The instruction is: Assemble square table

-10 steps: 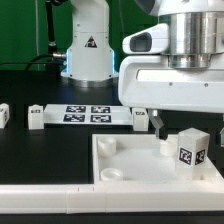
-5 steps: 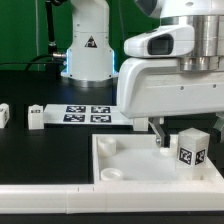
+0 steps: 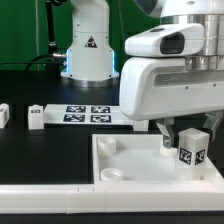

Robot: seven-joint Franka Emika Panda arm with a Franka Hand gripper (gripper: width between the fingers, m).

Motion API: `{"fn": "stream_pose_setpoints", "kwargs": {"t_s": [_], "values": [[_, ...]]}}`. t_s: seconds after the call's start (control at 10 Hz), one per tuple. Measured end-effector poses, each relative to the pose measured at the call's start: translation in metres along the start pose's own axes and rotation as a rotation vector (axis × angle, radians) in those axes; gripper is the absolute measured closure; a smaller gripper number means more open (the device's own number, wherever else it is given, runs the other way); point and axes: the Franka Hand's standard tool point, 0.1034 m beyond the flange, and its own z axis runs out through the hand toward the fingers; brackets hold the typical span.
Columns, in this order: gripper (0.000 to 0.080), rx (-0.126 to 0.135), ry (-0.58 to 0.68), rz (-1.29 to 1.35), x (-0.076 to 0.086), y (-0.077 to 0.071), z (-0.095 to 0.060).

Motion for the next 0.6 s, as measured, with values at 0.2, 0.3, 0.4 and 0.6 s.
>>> {"fn": "stream_pose_setpoints", "kwargs": {"t_s": [0.2,0.3,0.4,0.6], "values": [[0.0509,0.0,0.0,0.021,0.0002,-0.0002,-0.0001],[0.0511,0.001,0.001,0.029,0.0002,-0.0005,-0.0001],[0.0511,0.004,0.001,0.155,0.0002,-0.001,0.0],[0.0511,0.016,0.015,0.427,0.0019,-0.0031,0.0004]]}}
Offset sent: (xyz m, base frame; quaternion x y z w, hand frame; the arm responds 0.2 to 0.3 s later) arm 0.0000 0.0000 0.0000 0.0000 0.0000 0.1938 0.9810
